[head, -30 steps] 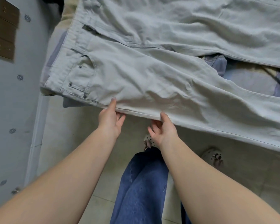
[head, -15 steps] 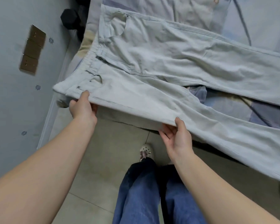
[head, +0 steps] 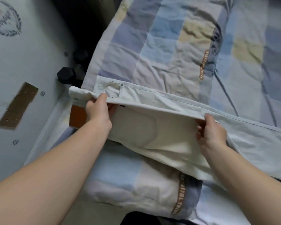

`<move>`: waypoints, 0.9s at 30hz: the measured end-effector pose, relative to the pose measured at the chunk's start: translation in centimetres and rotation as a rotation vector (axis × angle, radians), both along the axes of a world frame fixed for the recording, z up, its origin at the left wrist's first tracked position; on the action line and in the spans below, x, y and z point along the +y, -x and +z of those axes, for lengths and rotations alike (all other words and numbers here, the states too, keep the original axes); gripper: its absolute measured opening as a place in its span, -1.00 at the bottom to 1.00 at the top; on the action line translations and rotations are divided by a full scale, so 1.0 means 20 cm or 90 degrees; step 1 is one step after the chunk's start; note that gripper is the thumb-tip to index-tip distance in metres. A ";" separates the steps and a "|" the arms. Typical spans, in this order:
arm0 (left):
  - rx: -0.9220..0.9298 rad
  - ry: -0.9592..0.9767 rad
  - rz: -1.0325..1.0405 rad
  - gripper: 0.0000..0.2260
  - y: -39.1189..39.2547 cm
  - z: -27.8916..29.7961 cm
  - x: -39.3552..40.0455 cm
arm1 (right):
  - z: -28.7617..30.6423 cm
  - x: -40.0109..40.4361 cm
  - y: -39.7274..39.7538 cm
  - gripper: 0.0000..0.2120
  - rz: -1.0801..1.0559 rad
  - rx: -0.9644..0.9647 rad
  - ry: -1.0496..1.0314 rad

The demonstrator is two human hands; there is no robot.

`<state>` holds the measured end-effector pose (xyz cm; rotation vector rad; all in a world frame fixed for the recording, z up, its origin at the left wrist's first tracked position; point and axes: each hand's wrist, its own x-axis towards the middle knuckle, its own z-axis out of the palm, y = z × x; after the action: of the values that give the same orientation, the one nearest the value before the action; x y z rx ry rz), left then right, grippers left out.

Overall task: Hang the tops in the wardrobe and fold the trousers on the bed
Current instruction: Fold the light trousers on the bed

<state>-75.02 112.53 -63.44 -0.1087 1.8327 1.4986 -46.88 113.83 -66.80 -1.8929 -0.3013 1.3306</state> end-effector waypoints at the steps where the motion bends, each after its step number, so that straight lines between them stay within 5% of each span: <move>1: 0.003 0.005 -0.016 -0.83 0.02 -0.04 0.09 | -0.05 0.08 0.01 -0.72 0.002 -0.014 0.003; 9: 0.010 0.069 -0.098 -0.95 0.16 -0.39 0.54 | -0.35 0.62 0.15 -0.82 0.010 -0.085 0.022; 12: 0.021 0.093 -0.099 -0.85 0.19 -0.49 0.64 | -0.45 0.69 0.19 -0.83 0.013 -0.057 0.048; 18: -0.046 0.110 -0.171 -0.77 0.21 -0.63 0.73 | -0.56 0.69 0.22 -0.85 0.200 0.051 0.087; 27: 0.163 0.135 -0.243 -0.90 0.03 -0.55 0.55 | -0.35 0.54 0.08 -0.89 0.230 0.098 0.030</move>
<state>-75.54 123.63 -74.35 0.3290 2.0699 1.0888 -48.44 124.67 -73.75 -1.8176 -0.5558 1.7252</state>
